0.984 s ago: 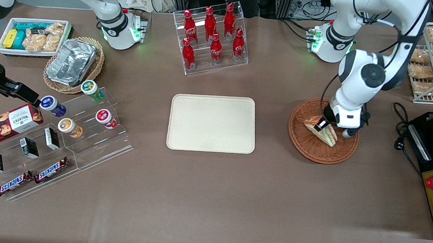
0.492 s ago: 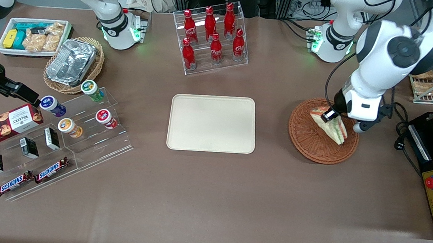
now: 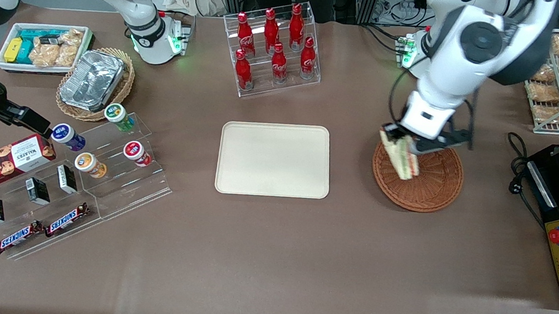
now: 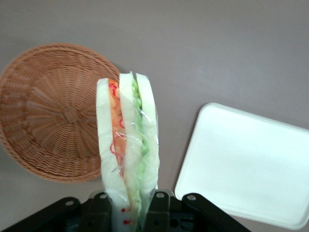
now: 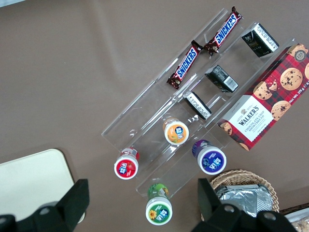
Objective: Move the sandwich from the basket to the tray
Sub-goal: 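Lift the sandwich out of the basket and carry it toward the cream tray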
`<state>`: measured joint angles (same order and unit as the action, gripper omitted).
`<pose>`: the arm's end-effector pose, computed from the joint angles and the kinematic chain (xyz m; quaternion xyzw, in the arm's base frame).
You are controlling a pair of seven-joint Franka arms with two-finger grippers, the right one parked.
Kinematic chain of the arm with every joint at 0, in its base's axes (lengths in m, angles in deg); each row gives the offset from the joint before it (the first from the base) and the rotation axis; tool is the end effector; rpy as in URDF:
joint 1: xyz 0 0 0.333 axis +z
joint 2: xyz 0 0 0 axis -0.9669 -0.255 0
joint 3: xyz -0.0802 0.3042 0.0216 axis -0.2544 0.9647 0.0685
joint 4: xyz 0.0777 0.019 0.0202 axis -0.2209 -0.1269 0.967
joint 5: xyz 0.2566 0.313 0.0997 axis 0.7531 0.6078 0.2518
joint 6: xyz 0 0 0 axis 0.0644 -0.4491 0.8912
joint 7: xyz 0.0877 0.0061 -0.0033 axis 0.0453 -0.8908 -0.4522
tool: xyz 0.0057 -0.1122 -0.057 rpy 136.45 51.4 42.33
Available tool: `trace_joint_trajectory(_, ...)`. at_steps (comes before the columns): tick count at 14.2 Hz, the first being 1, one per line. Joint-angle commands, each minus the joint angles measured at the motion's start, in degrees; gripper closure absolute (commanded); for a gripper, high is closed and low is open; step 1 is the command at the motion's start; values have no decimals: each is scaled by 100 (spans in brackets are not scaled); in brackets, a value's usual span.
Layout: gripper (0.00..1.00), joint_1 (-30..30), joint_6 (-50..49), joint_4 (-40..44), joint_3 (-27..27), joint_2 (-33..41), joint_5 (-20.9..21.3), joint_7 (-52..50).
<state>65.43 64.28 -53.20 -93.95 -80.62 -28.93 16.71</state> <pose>0.4856 -0.2662 0.4432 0.9903 0.1365 0.0075 0.0229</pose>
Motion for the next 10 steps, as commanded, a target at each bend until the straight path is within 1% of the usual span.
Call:
trace_joint_trajectory(1, 100, -320, 250, 172, -158, -228, -27, 62)
trace_joint_trajectory(4, 100, -944, 707, 154, -150, -588, 87, 17)
trace_joint_trajectory(6, 100, -1173, 1076, 128, -150, -957, 87, 0)
trace_joint_trajectory(8, 100, -1279, 1392, 102, -141, -1317, 122, 8)
trace_joint_trajectory(10, 100, -1419, 1682, 32, -141, -1686, 542, -9)
